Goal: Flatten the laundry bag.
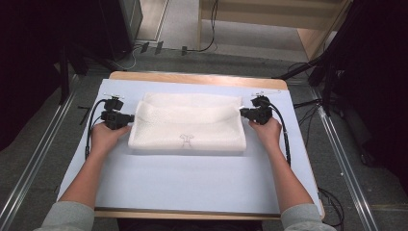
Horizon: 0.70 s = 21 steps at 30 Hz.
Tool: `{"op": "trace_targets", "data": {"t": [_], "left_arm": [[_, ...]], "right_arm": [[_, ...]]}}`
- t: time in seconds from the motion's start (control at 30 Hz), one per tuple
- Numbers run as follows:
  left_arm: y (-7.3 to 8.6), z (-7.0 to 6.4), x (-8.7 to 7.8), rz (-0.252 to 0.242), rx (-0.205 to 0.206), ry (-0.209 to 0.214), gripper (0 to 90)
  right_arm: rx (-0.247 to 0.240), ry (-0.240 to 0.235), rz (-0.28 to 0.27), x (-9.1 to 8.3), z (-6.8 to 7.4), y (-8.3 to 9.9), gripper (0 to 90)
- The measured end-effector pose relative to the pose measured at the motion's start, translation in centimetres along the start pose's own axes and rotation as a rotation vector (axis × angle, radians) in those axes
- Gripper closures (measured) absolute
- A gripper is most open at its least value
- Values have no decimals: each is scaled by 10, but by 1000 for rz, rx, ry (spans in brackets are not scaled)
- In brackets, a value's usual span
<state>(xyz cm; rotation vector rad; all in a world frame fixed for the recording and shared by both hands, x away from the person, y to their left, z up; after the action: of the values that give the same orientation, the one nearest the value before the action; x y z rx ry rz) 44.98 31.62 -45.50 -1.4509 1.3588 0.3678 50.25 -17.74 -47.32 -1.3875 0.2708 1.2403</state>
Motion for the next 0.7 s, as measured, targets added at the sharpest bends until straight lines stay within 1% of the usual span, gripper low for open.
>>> {"op": "trace_targets", "data": {"t": [0.03,0.1,0.17,0.2,0.23,0.27,0.3,0.33,0.37,0.4,0.43,0.47,0.57,0.63,0.67,0.7], "left_arm": [[1,1,-2,-2,1,10,783],[3,3,-4,-1,8,14,735],[5,6,-9,6,11,15,711],[7,7,-12,-2,9,18,706],[8,8,-16,-3,12,21,697],[9,10,-19,-6,14,24,684],[10,10,-22,-7,12,33,669],[11,11,-26,-4,16,34,638],[13,12,-29,0,27,19,625],[14,12,-33,9,39,-2,617],[15,12,-36,7,41,-14,618],[16,13,-39,1,42,-12,617],[15,13,-50,-29,26,2,619],[13,13,-57,-45,13,3,620],[11,11,-59,-54,0,8,621],[9,8,-60,-49,-2,5,618]], "right_arm": [[-1,3,3,-2,-1,1,739],[2,8,5,-8,-3,2,712],[3,12,-1,-15,-5,4,707],[2,20,0,-18,-6,5,698],[7,28,-9,-24,-7,7,695],[5,26,-21,-28,-9,9,695],[16,22,-29,-33,-10,10,695],[21,17,-30,-37,-10,11,693],[18,13,-34,-40,-10,12,693],[13,10,-48,-43,-9,12,691],[11,7,-56,-45,-8,13,687],[12,3,-51,-47,-6,12,681],[5,-6,-60,-52,0,12,670],[-6,-12,-61,-55,6,11,659],[-10,-16,-62,-56,9,10,655],[-18,-24,-62,-56,12,9,652]]}}
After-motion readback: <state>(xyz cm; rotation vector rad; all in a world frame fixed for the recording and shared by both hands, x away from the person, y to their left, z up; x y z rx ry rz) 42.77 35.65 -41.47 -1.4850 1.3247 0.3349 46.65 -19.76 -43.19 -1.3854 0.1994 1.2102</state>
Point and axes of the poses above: each handheld gripper's, and its own axes: x roughly forward along the jaws, y roughly out of its underside, z roughly to its left, the point moved 2 cm from there along x, roughly forward along the jaws, and after that the axes turned 9 degrees about z, right-handed, at the moved point
